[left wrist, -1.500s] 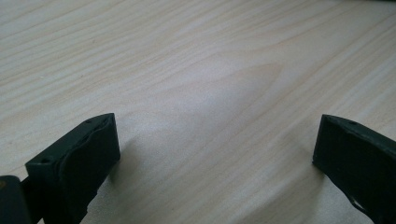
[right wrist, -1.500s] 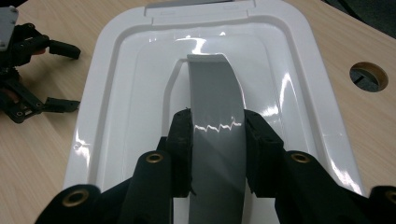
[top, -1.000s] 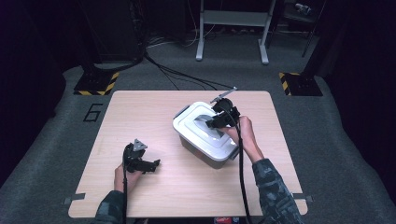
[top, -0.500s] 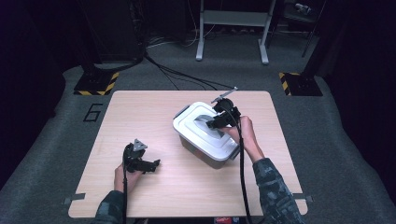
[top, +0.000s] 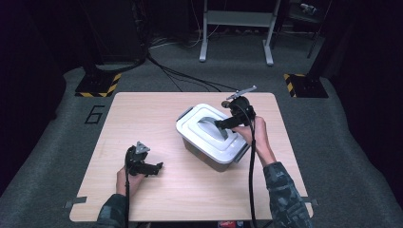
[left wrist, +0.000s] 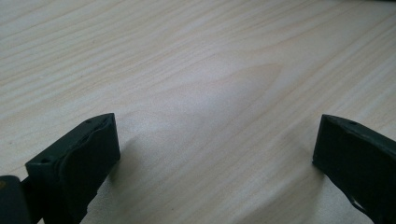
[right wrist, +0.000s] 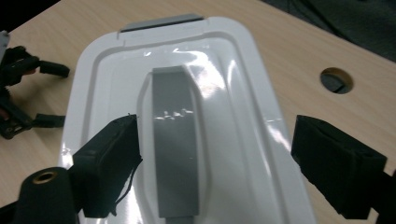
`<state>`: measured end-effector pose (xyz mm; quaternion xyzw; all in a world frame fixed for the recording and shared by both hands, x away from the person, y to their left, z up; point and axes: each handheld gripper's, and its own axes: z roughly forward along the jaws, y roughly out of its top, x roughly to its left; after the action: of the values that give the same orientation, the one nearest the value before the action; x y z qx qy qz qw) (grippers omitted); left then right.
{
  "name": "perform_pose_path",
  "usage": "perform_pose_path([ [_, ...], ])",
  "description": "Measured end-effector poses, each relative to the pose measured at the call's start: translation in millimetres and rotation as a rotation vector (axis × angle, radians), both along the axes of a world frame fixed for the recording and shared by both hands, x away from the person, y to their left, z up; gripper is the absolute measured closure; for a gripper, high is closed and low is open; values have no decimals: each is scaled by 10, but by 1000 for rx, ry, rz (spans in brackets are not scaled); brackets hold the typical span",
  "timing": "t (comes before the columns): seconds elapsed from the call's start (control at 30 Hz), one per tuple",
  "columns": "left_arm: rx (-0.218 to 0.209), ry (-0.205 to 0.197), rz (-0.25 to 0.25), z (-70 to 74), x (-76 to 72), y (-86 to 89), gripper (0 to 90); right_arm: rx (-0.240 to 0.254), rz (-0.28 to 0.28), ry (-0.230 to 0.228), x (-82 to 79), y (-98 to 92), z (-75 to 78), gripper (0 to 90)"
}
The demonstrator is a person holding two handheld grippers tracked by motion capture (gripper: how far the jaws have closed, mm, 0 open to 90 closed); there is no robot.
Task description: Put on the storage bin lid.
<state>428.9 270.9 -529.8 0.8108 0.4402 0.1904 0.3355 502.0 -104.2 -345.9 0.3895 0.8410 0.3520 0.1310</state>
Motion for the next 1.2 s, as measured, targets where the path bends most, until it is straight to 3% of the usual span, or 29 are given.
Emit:
perform_pose_path([
  [0.37, 0, 0, 0, 0, 0, 0, 6, 19, -144, -65, -37, -486, 53, 0],
  [0.53, -1, 0, 0, 0, 0, -1, 6, -3, -196, -106, -96, -723, 3, 0],
  [0.7, 0, 0, 0, 0, 0, 0, 6, -8, -236, -107, -139, -913, -73, 0],
  [0.77, 0, 0, 0, 0, 0, -1, 6, -7, -270, -95, -177, -1081, -183, 0],
  [1.07, 0, 0, 0, 0, 0, -1, 6, -8, -324, -78, -280, -1383, -516, 0],
  [1.1, 0, 0, 0, 0, 0, -1, 6, -15, -348, -54, -310, -1441, -646, 0],
  [1.2, 0, 0, 0, 0, 0, -1, 6, -31, -360, -26, -343, -1496, -818, 0],
])
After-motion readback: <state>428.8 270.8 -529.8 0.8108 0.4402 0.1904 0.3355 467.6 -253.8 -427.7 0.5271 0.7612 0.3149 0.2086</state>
